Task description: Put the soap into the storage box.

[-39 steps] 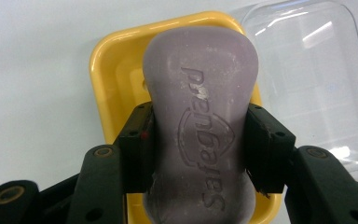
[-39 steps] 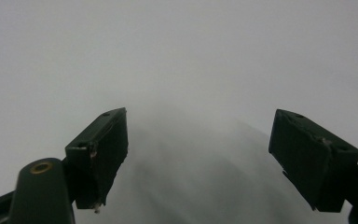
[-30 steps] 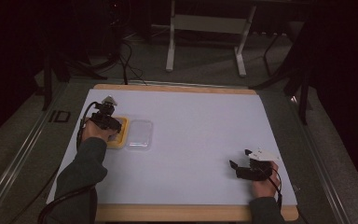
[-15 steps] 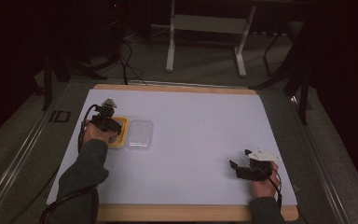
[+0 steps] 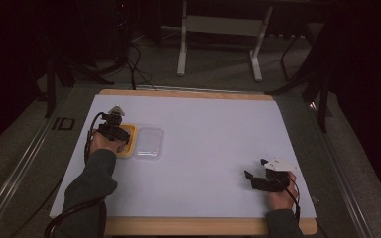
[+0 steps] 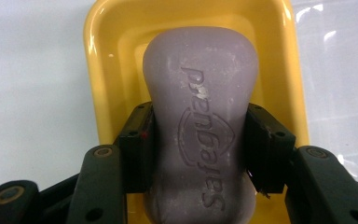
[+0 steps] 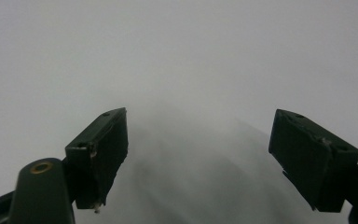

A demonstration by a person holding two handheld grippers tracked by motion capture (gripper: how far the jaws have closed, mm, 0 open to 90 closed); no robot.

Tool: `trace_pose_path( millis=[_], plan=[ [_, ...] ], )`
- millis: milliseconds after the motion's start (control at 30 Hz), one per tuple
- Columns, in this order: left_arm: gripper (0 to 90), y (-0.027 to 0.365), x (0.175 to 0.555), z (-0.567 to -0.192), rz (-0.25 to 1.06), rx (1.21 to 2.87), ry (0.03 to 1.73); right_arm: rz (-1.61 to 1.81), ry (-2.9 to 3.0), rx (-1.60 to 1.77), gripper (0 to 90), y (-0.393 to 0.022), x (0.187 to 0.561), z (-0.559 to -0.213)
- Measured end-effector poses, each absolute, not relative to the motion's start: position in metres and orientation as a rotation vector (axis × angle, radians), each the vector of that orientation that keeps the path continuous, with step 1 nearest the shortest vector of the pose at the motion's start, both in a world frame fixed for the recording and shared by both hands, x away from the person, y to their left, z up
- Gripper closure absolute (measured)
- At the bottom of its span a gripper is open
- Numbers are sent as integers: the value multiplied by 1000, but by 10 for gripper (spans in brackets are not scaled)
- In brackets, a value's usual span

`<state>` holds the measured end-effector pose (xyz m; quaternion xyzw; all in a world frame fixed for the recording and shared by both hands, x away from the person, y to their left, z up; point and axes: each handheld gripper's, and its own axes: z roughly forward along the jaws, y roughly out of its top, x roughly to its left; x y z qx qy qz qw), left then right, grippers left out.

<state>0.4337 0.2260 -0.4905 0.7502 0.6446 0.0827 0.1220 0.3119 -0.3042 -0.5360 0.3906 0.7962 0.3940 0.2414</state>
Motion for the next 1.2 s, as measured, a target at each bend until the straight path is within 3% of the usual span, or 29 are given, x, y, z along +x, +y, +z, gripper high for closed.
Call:
trace_pose_path(
  millis=[533, 1200],
  plan=[
    [476, 225, 433, -494, 248, 2186, 1877, 1079, 2176, 1067, 193, -304, 312, -536],
    [373, 226, 430, -489, 242, 2239, 1800, 1076, 2176, 1064, 193, -304, 312, -536]
  ],
)
